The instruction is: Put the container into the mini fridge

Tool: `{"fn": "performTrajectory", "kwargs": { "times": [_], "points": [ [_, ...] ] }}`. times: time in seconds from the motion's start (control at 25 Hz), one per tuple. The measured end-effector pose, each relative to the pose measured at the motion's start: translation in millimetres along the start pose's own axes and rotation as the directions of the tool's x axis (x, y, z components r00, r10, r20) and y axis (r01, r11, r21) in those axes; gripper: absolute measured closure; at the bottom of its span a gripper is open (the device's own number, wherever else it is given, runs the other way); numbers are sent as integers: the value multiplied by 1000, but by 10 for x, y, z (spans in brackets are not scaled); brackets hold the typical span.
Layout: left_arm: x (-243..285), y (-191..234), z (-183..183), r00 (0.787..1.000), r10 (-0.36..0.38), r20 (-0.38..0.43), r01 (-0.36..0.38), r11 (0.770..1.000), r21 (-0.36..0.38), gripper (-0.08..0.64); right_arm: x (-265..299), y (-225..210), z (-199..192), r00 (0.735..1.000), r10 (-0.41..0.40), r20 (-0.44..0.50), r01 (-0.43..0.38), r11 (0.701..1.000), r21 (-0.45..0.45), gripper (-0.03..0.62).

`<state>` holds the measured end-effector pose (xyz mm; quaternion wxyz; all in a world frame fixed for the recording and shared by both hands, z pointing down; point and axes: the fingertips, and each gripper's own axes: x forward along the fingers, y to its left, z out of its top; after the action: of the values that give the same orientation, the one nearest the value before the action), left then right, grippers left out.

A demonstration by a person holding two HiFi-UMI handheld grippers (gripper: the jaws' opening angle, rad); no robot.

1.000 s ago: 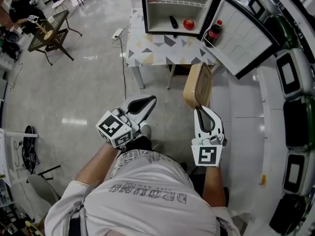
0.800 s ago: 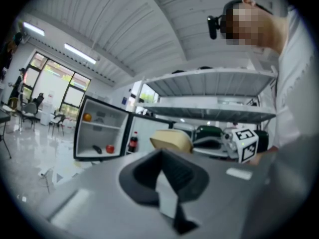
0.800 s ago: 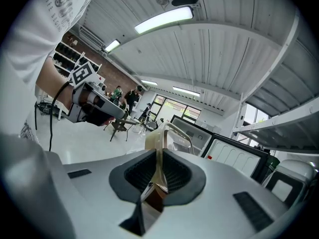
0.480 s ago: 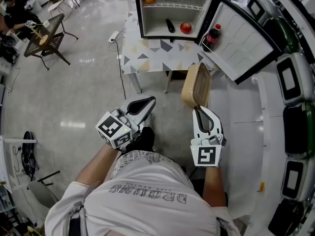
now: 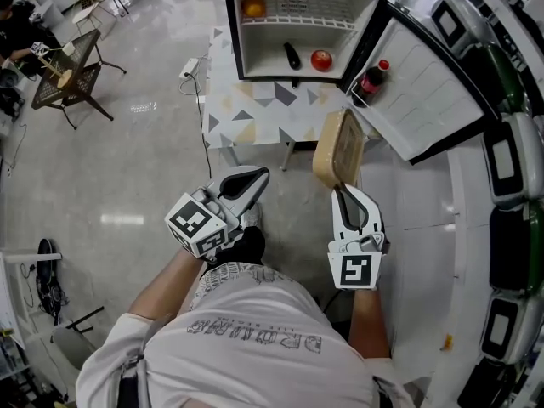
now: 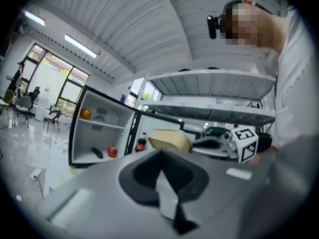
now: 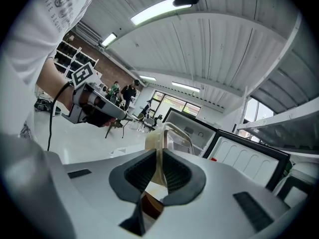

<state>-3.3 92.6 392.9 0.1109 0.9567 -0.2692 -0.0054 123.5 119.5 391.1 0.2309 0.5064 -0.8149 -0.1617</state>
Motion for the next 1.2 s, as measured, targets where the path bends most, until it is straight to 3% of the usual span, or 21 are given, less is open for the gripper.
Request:
{"fn": "performTrajectory", "kwargs": {
  "times": [0.56,1.2],
  "points": [
    [498,1289,352,999,-45,2,45,999,-28,552,1300,-456,182,998,-29,-49,28,1000,-12,560],
    [782,2232,733,998,-56,33,56,998,-14,552,2232,-854,292,995,-62,-78,58,997,-58,560]
  ]
}}
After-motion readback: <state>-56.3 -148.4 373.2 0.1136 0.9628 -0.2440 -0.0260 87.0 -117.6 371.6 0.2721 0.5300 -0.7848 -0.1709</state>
